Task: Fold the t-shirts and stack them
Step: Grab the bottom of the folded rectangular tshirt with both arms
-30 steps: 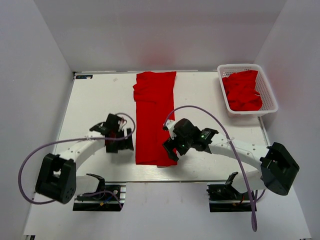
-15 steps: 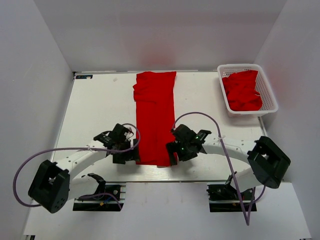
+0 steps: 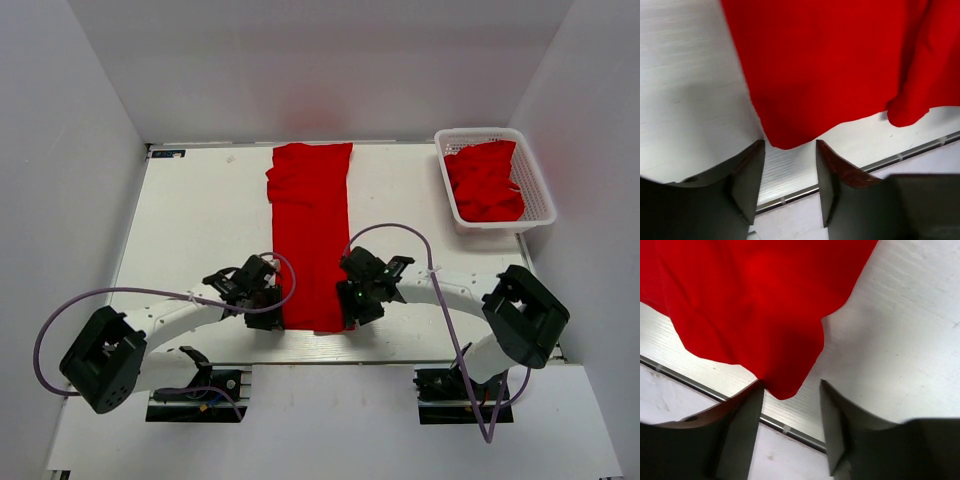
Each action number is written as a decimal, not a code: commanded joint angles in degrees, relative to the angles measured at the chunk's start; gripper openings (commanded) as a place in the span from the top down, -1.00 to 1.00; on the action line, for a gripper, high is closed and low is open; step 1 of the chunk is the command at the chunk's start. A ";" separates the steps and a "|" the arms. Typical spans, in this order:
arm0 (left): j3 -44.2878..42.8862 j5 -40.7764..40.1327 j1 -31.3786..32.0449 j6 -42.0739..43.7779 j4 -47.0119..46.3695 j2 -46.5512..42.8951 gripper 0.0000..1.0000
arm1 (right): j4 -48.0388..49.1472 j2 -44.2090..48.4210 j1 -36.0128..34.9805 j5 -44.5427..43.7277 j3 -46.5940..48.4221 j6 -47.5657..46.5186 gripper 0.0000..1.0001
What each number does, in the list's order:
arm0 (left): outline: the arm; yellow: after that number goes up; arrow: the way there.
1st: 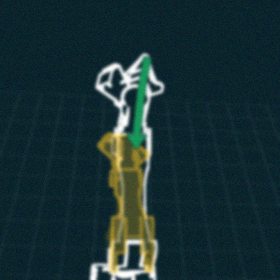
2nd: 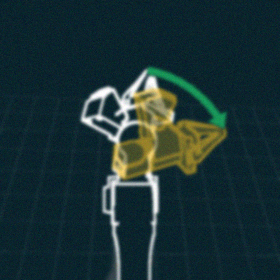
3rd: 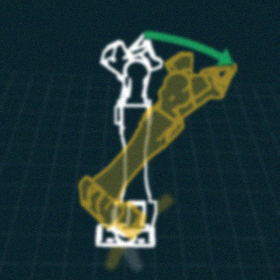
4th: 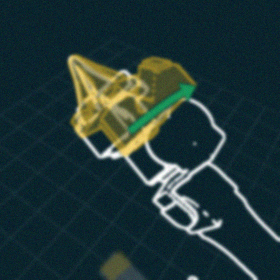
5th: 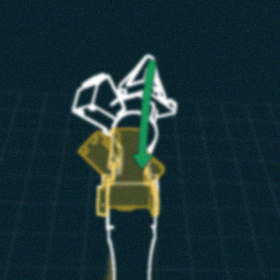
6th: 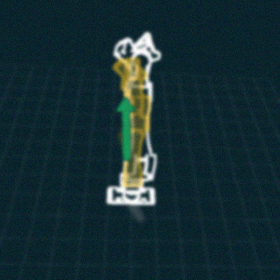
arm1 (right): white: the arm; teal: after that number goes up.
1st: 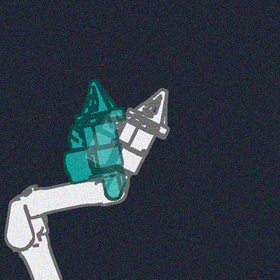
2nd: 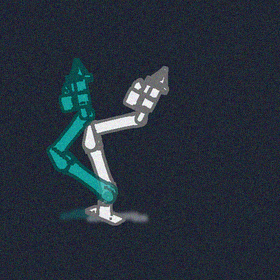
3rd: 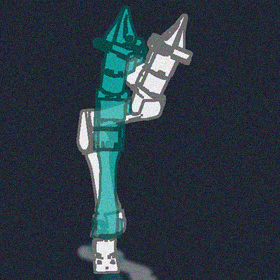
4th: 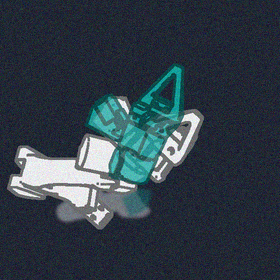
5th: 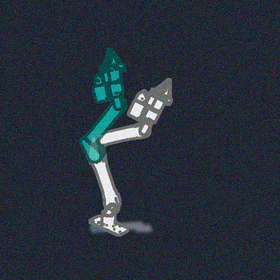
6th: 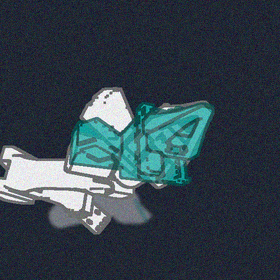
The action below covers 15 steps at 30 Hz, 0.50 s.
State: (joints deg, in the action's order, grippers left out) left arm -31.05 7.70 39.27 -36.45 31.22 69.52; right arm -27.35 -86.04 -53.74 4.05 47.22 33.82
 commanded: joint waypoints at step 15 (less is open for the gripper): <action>-3.04 -9.45 3.54 -0.29 3.66 2.64 1.00 | 4.85 -0.54 0.03 1.13 -0.46 -4.29 1.00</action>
State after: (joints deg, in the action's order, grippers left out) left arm -32.60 3.62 42.52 -37.56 30.59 72.44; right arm -24.14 -86.74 -53.69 5.08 46.98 30.96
